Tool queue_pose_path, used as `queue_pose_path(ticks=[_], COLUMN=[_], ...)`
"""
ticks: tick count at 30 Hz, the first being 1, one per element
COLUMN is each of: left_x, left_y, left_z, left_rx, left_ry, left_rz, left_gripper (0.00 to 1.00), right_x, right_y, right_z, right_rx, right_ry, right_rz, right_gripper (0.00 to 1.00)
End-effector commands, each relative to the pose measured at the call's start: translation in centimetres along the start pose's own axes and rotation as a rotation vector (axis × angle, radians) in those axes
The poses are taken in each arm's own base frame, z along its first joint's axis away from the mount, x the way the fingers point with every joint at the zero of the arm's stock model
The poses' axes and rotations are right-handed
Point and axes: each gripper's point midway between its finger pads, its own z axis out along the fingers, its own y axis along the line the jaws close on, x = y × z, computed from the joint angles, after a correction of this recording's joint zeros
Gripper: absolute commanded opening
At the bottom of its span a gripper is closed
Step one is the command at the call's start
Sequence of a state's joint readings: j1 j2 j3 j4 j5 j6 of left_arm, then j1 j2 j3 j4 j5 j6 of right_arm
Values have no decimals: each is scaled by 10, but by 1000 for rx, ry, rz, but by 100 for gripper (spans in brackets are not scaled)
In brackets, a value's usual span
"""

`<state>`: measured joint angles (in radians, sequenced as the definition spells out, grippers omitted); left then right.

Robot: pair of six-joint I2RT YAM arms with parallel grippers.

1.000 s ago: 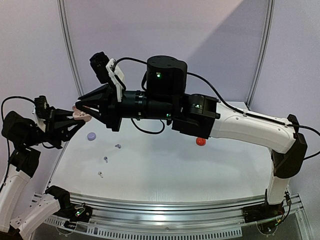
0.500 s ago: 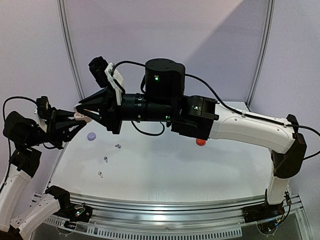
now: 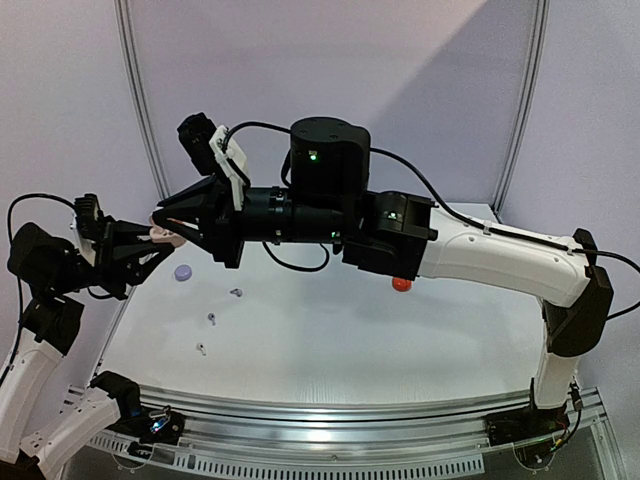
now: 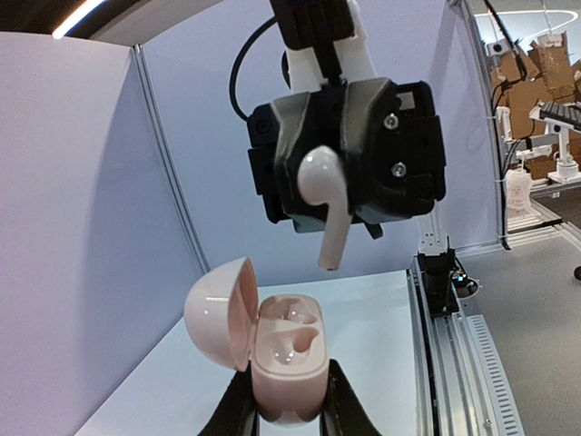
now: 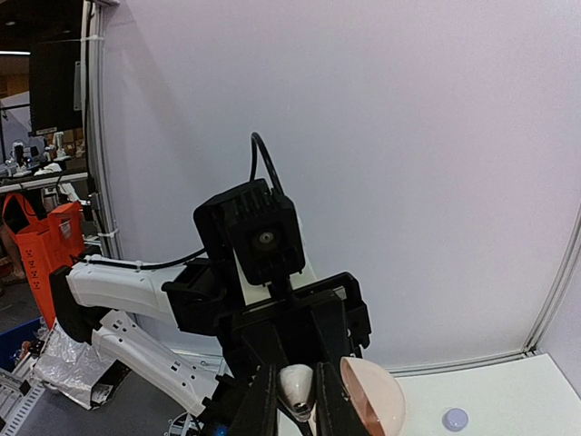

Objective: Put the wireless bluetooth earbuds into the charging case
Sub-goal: Insert the right earbud into the right side groove of the charging case.

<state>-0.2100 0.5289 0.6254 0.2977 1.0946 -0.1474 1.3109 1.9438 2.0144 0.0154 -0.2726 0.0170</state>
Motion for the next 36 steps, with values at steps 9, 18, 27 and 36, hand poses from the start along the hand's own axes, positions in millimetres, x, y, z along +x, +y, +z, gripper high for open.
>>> queue_pose_path(ticks=[9,18,27,36], left_x=[9,9,6,8], left_y=[-5,-8,-6,-8], left_z=[2,1,2,2], left_rx=[35,44,36,44], left_ry=[16,15,3,8], left_rz=[1,26,14,8], left_gripper=[0,0,0,0], right_x=[6,7,15,11], right_y=[2,-4,-5,-13], right_z=[0,-3,-5,-11], right_rx=[-2,7,15,50], right_ry=[-10,-9,22,9], right_rz=[-9,8,17,12], right_gripper=[0,0,0,0])
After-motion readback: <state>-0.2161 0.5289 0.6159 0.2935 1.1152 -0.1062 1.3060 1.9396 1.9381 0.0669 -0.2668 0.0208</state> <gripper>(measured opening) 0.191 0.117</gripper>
